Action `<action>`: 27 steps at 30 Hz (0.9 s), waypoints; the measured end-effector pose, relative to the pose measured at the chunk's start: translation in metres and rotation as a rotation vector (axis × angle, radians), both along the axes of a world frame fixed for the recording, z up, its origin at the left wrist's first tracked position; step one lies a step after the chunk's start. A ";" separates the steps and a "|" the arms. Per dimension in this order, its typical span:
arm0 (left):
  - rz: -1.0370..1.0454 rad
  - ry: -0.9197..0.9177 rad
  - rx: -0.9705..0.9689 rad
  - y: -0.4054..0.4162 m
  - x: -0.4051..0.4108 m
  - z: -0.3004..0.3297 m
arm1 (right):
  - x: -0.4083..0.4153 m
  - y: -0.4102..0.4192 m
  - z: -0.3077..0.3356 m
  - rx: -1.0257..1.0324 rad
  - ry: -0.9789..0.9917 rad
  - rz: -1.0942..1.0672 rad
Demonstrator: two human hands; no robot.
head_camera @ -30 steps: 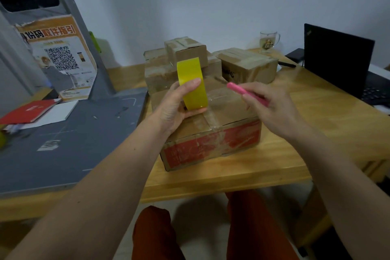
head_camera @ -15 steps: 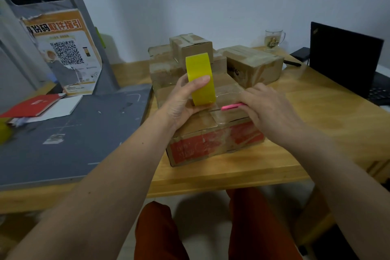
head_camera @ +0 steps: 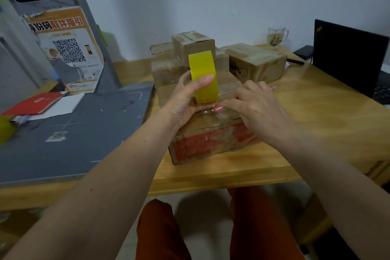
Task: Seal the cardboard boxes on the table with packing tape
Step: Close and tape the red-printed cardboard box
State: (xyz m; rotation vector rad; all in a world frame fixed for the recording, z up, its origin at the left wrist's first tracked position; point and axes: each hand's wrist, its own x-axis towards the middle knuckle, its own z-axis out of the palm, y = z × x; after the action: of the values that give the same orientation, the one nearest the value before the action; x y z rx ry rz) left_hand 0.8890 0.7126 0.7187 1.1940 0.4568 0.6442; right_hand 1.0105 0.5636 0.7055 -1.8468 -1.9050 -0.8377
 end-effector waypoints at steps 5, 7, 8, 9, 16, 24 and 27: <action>0.032 -0.057 -0.064 0.003 -0.001 -0.001 | 0.018 -0.006 0.000 -0.019 0.048 -0.061; 0.079 -0.118 -0.128 0.009 -0.004 -0.002 | 0.021 -0.009 -0.002 0.009 0.116 -0.047; 0.101 -0.141 -0.152 0.011 -0.005 -0.002 | 0.022 -0.009 -0.003 0.035 0.147 -0.032; 0.115 -0.157 -0.168 0.013 -0.005 -0.002 | 0.022 -0.009 -0.003 0.056 0.173 -0.027; 0.141 -0.125 -0.144 0.010 -0.005 -0.001 | 0.042 -0.002 -0.015 0.166 0.448 -0.516; 0.187 -0.087 -0.043 0.003 -0.008 0.006 | 0.084 -0.001 -0.056 -0.023 1.111 -0.665; 0.207 -0.113 0.011 0.005 -0.017 0.008 | 0.065 -0.007 -0.048 0.292 0.871 -0.530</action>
State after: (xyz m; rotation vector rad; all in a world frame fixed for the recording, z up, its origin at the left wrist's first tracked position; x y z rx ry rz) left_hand 0.8723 0.7180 0.7268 1.1228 0.4858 0.8884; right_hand 1.0755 0.5567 0.6570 -2.0572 -0.7432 -0.3049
